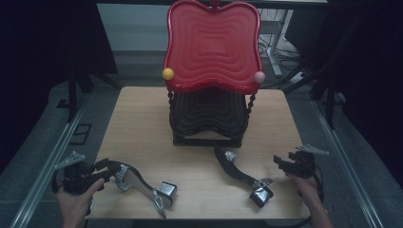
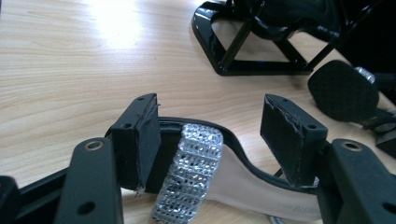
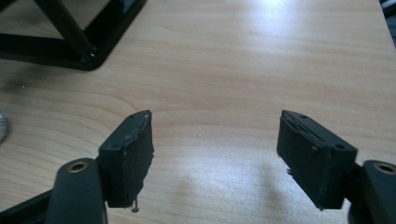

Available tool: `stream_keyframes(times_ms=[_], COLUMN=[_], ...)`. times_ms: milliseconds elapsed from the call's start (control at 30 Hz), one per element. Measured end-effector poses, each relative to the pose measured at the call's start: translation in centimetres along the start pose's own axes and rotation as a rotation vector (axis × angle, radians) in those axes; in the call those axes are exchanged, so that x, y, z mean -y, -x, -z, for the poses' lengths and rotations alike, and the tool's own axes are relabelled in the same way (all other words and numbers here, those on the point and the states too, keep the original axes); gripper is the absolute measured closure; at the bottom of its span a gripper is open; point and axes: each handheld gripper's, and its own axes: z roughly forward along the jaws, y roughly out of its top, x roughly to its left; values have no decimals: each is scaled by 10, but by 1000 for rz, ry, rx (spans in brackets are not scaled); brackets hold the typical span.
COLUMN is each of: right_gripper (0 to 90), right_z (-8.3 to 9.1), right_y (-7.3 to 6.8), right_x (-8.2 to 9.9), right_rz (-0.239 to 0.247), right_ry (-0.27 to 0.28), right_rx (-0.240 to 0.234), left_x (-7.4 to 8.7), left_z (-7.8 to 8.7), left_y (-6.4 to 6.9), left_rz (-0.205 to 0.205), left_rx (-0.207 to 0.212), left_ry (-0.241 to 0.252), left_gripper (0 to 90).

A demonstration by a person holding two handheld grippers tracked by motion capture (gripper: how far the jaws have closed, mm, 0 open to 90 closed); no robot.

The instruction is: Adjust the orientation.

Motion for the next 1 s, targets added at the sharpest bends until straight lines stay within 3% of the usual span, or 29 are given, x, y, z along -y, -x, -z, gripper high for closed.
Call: stream_keyframes(times_ms=[167,300,500,533,800,1000], right_gripper=[316,328,353,364,364,357], right_z=[4,8,12,14,14,10], right_y=[-2,-3,-4,-4,-4,-6], right_x=[-2,-2,-1,-1,-4,-1], right_rz=[-3,-7,0,11,9,31], right_ry=[19,32,34,37,37,11], right_rx=[0,-5,-19,-25,-23,-6], left_x=[1,2,12,19,33,44], left_z=[-1,5,16,20,15,0], left_y=[-3,-4,0,2,17,33], left_rz=[-1,7,-17,-31,-95,-136], left_rx=[1,-2,-21,-42,-65,-67], left_ry=[-5,2,-38,-65,-123,-182], left_gripper=[394,569,770,788,838,864])
